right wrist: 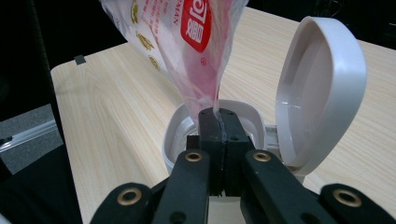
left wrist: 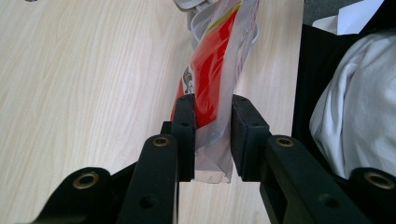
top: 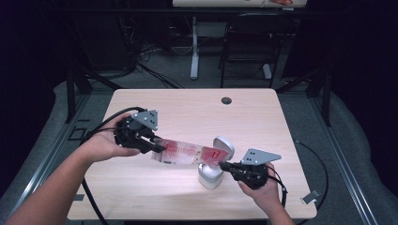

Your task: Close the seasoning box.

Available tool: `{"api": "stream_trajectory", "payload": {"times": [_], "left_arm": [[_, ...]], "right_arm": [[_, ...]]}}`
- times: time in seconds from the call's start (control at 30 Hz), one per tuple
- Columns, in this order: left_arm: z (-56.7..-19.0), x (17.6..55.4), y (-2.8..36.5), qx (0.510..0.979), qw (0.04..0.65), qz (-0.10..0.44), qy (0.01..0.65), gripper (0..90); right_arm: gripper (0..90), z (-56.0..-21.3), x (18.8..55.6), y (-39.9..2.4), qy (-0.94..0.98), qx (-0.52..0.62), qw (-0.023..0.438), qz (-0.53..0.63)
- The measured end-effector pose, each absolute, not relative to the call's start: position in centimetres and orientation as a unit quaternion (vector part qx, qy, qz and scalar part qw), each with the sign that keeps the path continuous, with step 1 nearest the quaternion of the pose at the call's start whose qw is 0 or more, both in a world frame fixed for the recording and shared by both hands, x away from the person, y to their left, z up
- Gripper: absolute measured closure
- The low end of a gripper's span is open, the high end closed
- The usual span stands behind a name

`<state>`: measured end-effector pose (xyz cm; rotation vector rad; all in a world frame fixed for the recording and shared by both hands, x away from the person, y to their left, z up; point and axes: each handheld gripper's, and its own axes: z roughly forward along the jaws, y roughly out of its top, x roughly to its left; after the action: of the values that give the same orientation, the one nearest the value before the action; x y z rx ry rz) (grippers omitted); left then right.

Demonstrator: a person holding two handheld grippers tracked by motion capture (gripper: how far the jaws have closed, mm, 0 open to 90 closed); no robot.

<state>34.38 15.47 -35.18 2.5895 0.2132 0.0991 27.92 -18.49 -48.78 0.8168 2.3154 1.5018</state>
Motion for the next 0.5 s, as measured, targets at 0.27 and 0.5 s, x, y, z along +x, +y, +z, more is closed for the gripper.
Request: {"api": "stream_trajectory", "payload": {"times": [0.27, 0.5], "left_arm": [[-35.38, 34.41, 15.71, 0.96, 0.265, 0.033, 0.081, 73.7], [-35.74, 34.47, 16.16, 0.959, 0.268, 0.03, 0.086, 73.7]], "right_arm": [[90.0, -48.6, 27.84, -18.4, 0.798, 0.28, 0.135, 0.516], [90.0, -48.41, 27.86, -18.25, 0.797, 0.279, 0.138, 0.517]]}}
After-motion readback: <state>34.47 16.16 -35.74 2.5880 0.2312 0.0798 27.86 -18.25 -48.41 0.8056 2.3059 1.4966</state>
